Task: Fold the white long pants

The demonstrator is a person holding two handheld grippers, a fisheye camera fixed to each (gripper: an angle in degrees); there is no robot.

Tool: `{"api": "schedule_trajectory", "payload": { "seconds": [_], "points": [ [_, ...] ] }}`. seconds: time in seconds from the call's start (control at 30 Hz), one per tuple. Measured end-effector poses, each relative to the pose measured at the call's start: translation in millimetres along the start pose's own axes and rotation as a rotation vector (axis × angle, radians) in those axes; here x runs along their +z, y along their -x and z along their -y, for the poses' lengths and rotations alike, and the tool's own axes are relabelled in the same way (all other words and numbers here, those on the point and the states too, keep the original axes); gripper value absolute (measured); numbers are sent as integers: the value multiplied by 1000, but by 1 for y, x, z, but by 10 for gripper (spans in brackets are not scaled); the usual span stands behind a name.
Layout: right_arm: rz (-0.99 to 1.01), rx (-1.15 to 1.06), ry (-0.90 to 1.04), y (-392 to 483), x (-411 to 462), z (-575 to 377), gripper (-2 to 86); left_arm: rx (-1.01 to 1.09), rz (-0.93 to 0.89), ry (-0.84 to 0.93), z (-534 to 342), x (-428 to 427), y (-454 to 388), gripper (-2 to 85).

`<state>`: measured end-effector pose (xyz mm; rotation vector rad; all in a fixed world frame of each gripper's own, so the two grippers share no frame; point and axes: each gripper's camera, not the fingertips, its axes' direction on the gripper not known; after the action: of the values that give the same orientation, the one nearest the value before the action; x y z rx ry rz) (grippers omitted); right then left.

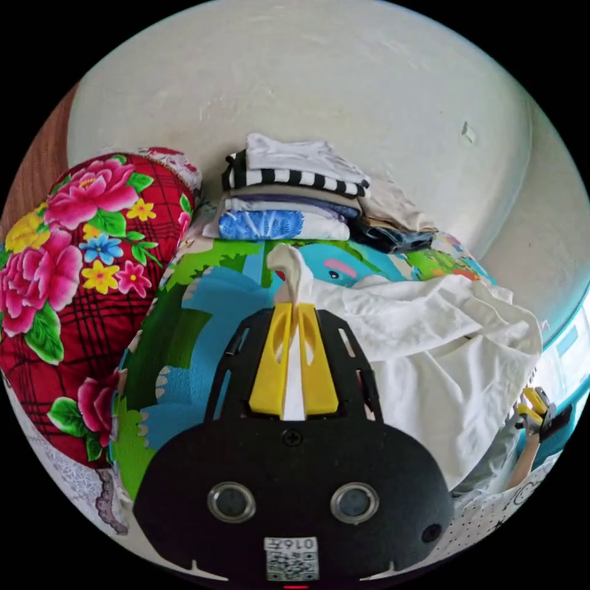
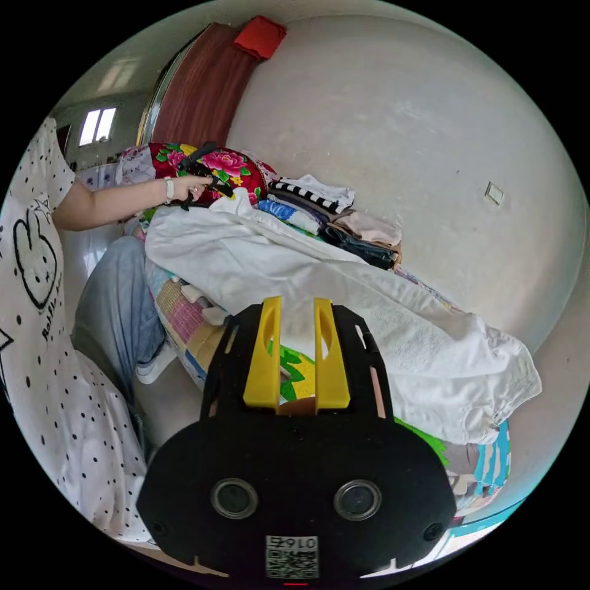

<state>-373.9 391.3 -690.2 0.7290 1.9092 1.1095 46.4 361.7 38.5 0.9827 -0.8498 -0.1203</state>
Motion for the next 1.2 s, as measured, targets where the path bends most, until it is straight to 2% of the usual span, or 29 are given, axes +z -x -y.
{"api": "schedule_trajectory", "payload": {
  "seconds": [0.13,0.27,0.37,0.5,0.63,0.67,0.73,0.83,0.9,0.97,1.07,1.2],
  "points": [
    [4,-105,-3,24,8,24,85,119,-70,-86,-38,-50,-58,-7],
    [118,-25,-122,30,22,66,98,222,-157,-220,-98,-110,-127,-8],
    [204,22,-247,41,30,94,115,296,-135,-283,-144,-133,-176,-8],
    [335,167,-258,36,45,124,129,325,-14,-321,-198,-140,-220,-8],
    [256,231,-50,43,70,143,142,236,-33,-309,-222,-141,-230,-7],
    [295,240,-38,45,73,142,139,225,-54,-310,-227,-142,-231,-7],
    [342,292,-39,43,74,140,132,242,-58,-306,-232,-145,-235,-5],
    [307,344,-55,39,76,140,115,269,-85,-293,-238,-152,-238,6],
    [319,329,-47,38,79,143,69,297,-88,-244,-243,-150,-243,39],
    [334,283,-55,37,73,148,19,272,-61,-219,-249,-151,-243,73],
    [202,297,-142,31,55,150,7,209,-16,-242,-267,-166,-237,104],
    [233,318,-149,15,44,157,3,155,90,-289,-289,-173,-230,110]
  ]
}}
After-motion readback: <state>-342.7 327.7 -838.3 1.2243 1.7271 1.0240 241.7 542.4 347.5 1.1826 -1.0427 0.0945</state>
